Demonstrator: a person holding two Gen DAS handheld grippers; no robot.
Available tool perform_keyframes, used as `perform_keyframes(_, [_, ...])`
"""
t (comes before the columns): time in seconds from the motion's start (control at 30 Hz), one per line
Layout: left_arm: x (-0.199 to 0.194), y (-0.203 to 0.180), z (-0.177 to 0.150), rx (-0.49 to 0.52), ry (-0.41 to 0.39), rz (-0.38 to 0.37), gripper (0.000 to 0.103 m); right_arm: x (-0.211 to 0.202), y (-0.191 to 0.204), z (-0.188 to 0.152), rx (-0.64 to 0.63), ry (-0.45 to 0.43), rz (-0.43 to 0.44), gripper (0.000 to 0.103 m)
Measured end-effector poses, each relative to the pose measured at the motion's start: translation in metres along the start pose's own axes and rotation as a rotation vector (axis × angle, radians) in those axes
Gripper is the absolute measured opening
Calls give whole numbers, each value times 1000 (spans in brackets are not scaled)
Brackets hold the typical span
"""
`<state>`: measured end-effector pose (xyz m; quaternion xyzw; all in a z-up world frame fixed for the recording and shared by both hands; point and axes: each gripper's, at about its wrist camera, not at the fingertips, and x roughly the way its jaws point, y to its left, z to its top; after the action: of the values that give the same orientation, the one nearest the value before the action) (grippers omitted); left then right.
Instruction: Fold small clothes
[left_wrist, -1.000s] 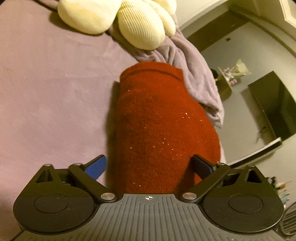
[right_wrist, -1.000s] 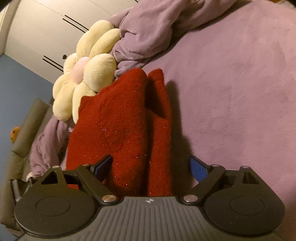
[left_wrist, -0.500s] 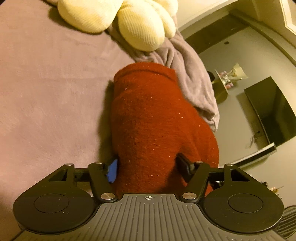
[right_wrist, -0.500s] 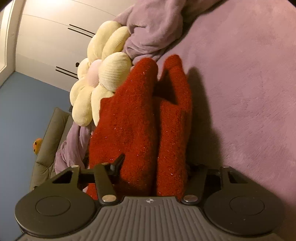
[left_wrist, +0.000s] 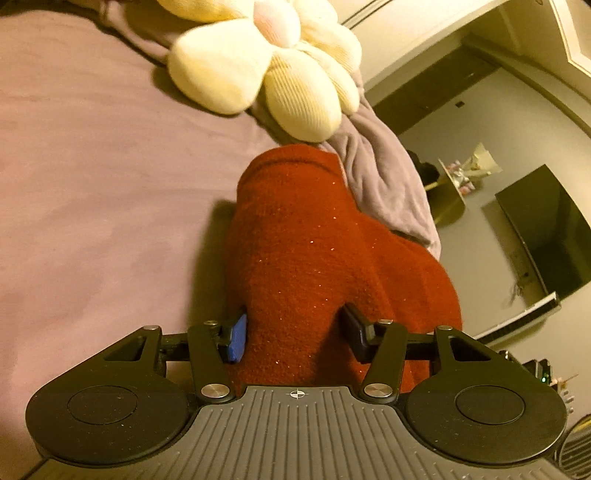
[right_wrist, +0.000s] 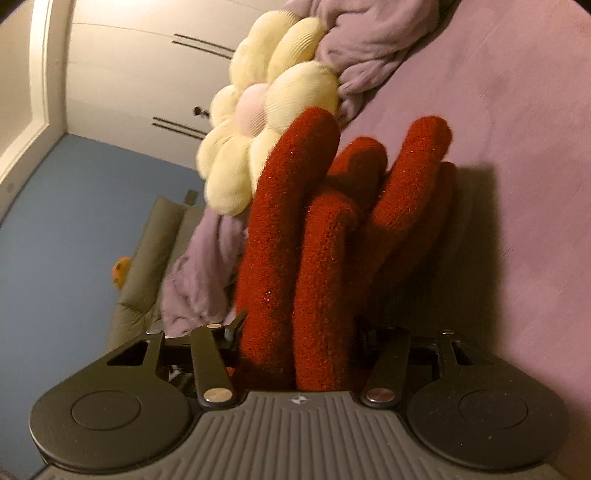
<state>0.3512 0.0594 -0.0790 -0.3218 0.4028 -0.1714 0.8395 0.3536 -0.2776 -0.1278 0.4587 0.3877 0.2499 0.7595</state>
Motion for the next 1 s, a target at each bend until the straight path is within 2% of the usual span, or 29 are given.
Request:
perform_keyframes(0.13, [-43, 2, -21, 13, -30, 63, 57, 9, 10, -20, -10, 75, 53, 52])
perform_keyframes(0.23, [-62, 3, -43, 33, 0, 119, 58, 6, 7, -41, -31, 105, 29, 55])
perform_keyframes(0.37, [-81, -4, -53, 110, -2, 142, 63, -19, 2, -57, -81, 74, -177, 63])
perform_keyframes(0.47, [-88, -16, -41, 138, -80, 179, 84, -50, 21, -51, -141, -48, -350, 64])
perform_keyframes(0.5, [-87, -21, -36, 145, -101, 194, 86, -54, 35, -47, -187, -97, -399, 64])
perform_keyframes(0.53, [-82, -28, -29, 153, -118, 213, 86, -52, 49, -46, -226, -121, -422, 63])
perform_keyframes(0.6, [-68, -41, -16, 173, -122, 241, 87, -31, 79, -38, -302, -103, -443, 61])
perform_keyframes(0.67, [-50, -54, -2, 194, -132, 281, 88, 3, 103, -35, -371, -42, -451, 48])
perform_keyframes(0.73, [-28, -61, 11, 196, -130, 322, 88, 37, 115, -32, -411, 9, -466, 40])
perform_keyframes(0.83, [13, -55, 25, 161, -52, 381, 87, 79, 114, -21, -433, 16, -581, 36])
perform_keyframes(0.9, [39, -49, 30, 162, 10, 440, 85, 98, 103, -15, -420, 41, -668, 29])
perform_keyframes(1.0, [74, -44, 29, 217, 71, 511, 88, 109, 93, -7, -396, 55, -707, 27])
